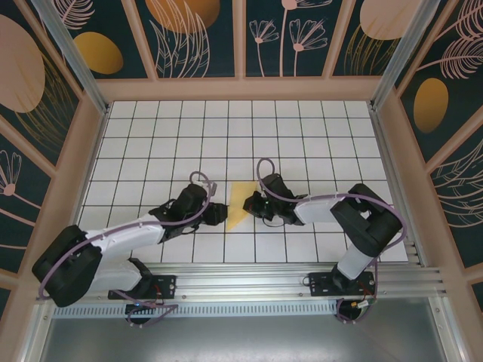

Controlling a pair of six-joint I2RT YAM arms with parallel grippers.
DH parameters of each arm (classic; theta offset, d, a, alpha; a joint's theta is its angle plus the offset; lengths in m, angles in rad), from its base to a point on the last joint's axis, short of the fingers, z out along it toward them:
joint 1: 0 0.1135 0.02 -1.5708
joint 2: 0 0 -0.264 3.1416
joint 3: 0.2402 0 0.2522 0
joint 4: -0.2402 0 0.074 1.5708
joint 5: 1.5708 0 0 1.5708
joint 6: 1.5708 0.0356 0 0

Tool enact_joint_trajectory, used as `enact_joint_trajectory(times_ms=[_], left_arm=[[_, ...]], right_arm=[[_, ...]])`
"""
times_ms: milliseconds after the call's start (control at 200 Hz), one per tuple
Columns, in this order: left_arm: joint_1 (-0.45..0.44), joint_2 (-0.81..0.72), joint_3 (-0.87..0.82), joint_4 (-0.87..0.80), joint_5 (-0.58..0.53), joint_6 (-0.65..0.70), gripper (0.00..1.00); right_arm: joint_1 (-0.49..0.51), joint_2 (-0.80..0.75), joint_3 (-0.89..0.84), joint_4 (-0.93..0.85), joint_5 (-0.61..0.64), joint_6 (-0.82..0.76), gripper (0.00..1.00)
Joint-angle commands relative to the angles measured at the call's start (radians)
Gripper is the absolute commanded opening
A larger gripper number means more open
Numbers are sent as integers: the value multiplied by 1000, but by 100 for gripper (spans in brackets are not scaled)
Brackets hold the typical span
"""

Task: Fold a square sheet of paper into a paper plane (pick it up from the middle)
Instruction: Fourth fold the wing at the center of the table.

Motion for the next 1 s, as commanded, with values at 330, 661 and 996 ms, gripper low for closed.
enact_joint_trajectory(times_ms=[330,661,996], left_arm=[[-188,8,-17,-17,-199,80,48],[-228,154,106,-34,-257,169,43],[-262,250,152,-43,-273,174,39]], right_arm=[[42,-51,-32,40,118,181,5],[41,-25,-9,25,106,173,6],[39,2,33,-6,84,166,7]])
